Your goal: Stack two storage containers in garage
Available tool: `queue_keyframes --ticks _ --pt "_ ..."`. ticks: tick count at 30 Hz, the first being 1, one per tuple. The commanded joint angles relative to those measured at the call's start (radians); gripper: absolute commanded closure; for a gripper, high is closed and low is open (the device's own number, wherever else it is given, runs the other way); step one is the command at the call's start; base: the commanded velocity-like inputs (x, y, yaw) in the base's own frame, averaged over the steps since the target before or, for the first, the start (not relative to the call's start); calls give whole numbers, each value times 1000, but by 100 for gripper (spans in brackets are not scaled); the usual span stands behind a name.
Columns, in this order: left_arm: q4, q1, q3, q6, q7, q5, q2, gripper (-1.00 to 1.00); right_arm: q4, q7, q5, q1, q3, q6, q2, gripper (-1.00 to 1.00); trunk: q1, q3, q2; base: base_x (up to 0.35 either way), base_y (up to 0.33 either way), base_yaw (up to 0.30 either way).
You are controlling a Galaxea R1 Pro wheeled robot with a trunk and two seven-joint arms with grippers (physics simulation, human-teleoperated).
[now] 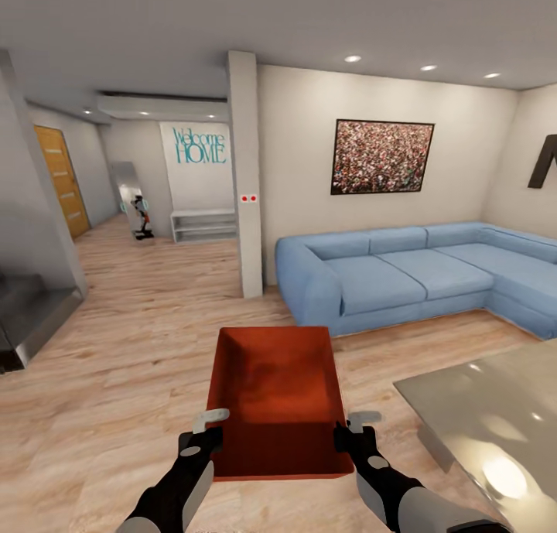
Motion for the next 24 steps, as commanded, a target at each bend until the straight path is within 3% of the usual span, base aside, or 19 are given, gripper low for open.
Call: queue_keyframes --ticks 1,24 --pt "-21 -1 15 5 6 3 2 100 2 -2 3 0 3 0 0 100 0 -2 -1 0 0 300" --pt "-21 -1 15 5 6 3 2 100 2 -2 3 0 3 0 0 100 0 -2 -1 0 0 300"
